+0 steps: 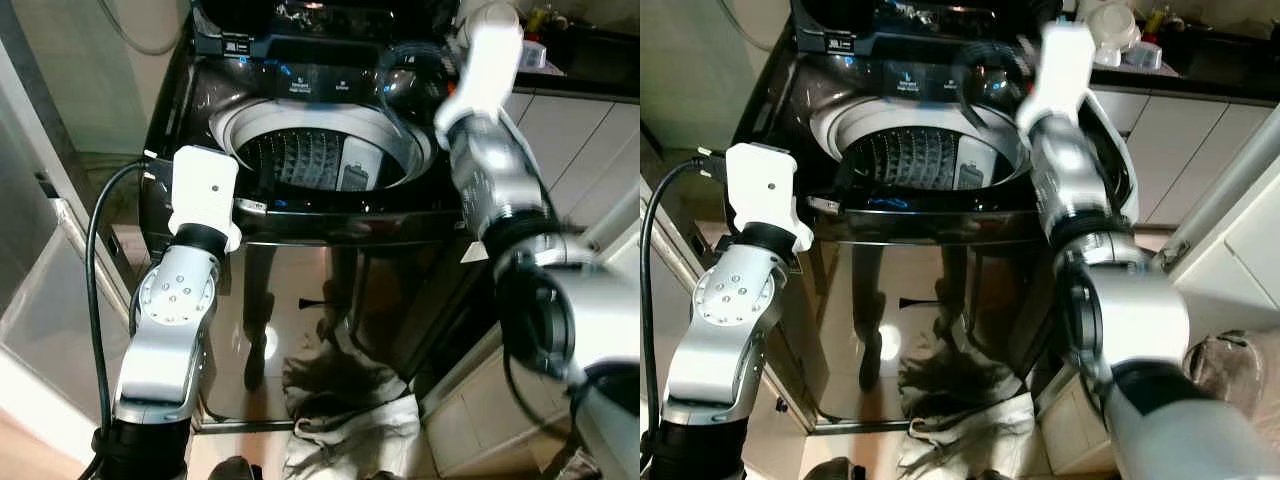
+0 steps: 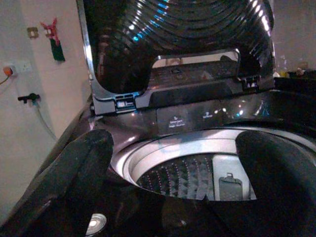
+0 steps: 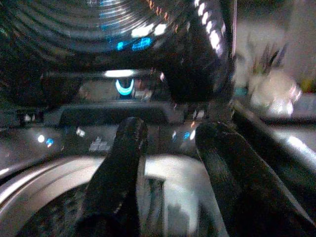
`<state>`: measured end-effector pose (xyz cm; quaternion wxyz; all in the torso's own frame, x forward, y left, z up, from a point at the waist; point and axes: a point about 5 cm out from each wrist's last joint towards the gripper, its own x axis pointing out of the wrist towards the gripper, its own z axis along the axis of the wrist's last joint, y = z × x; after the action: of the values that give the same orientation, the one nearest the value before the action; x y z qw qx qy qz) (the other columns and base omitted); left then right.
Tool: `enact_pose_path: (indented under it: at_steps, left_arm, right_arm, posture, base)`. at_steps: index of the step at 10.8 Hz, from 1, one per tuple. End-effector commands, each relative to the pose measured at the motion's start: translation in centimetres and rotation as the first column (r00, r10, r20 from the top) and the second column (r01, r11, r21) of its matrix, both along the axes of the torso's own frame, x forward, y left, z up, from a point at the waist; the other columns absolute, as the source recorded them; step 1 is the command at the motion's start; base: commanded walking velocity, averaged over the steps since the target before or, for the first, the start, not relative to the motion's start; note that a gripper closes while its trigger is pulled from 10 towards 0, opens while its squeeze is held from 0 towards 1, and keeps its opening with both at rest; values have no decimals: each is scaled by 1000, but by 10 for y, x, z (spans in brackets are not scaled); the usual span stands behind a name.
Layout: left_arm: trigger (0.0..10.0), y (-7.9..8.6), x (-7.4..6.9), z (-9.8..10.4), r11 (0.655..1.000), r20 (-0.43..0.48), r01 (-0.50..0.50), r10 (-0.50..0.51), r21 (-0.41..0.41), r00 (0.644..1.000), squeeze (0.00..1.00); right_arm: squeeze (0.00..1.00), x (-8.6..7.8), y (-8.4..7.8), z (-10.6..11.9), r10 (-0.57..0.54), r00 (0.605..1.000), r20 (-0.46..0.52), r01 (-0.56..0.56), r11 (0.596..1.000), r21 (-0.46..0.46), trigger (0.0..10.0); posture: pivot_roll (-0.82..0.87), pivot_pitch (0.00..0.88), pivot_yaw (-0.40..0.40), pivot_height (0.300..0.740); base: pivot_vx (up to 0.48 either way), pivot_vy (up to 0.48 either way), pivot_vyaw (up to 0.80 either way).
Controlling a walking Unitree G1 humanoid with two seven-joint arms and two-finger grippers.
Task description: Clothes washing
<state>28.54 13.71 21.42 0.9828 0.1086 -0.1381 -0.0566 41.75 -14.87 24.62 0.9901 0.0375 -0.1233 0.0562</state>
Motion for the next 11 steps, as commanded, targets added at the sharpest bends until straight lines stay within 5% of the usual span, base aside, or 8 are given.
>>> enact_pose_path:
  at_steps: [1,2,4,5,8,11]
  left_arm:
    - [10000,-2,-1,-5,1000,-30,7,-7,1,1000,0]
    - [10000,2,-8,-6,1000,-24,-7,7,-15,1000,0]
    - [10000,3,-12,0,1000,26,-3,3,3,1000,0]
    - [10000,0,-10,-2,999,26,5,-6,46,1000,0]
    - [10000,-6,-6,-12,992,-11,27,-26,127,1000,0]
    - [10000,9,0,-30,995,-102,-6,17,100,995,0]
  right_arm:
    - [412,-4,-5,17,-11,993,116,15,999,-32,10000]
    - [0,-38,-5,-8,1,971,239,38,986,-160,10000]
    - [0,-83,-9,-39,8,968,249,41,981,-188,10000]
    - [0,-105,-25,-54,-38,972,230,83,978,-190,10000]
    - [0,-105,-17,-106,-2,1000,17,5,985,-171,10000]
    - [0,-95,14,-98,81,997,11,-78,987,-137,10000]
  posture:
    - [15,0,-78,732]
    - [16,0,-79,732]
    - [12,0,-79,732]
    - [-10,0,-69,732]
    - [-22,0,-42,732]
    - [-2,0,-12,732]
  base:
    - [0,0,0]
    - [0,0,0]
    - [0,0,0]
    - [0,0,0]
    - [0,0,0]
    - [0,0,0]
